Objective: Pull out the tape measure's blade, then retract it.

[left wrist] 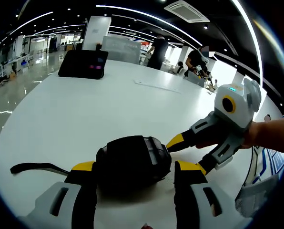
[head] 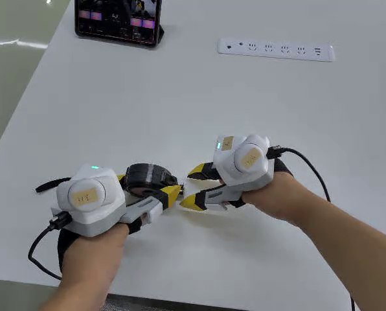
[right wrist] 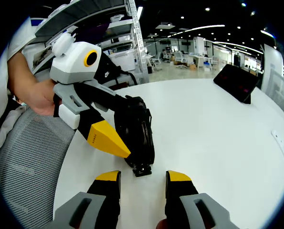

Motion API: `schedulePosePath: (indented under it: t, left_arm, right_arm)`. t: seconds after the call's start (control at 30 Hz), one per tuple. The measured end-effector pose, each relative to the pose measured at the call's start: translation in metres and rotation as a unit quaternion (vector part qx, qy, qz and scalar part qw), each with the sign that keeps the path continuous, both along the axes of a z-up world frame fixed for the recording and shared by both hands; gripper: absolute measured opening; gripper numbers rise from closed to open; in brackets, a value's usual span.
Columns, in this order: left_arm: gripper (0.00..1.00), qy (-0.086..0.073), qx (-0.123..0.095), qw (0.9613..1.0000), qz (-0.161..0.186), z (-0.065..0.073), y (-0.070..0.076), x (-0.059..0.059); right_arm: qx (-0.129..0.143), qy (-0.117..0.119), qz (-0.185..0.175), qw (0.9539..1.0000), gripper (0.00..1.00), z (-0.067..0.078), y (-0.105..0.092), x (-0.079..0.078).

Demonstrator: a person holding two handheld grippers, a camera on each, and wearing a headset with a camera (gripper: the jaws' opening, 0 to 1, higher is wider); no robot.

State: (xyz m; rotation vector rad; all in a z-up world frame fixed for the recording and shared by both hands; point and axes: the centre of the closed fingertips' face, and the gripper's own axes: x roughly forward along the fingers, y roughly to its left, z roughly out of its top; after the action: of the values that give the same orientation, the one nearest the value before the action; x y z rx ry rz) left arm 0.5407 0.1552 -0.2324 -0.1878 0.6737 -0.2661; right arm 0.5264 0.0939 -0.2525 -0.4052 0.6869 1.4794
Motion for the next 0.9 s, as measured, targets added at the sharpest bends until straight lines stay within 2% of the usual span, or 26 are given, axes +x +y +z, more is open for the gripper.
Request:
schedulePosePath:
  t: [0.1,0.23,0.47,0.9]
  left_arm:
    - [0.62,-0.002,0.003,1.0,-0.008,0.001,-0.001,-0.001]
    - [0.63,-0.005,0.008,0.9999,-0.014,0.003,-0.001,-0.001]
    - [0.63,-0.001,0.013,0.9996,-0.026,0.004,-0.002,-0.004]
    - [0.65,-0.006,0.02,0.9989,-0.042,0.007,-0.004,-0.007]
  right_arm:
    - [0.005,0.007,-0.011,0.9999,0.43,0.002,-0.003,0.0]
    - [0.002,0.004,-0.018,0.9998,0.46,0.003,-0.009,0.001]
    - [0.002,0.001,-0.036,0.9993,0.53,0.005,-0.018,0.003]
    - [0.002,0.0,-0.055,0.9985,0.59,0.009,-0.03,0.001]
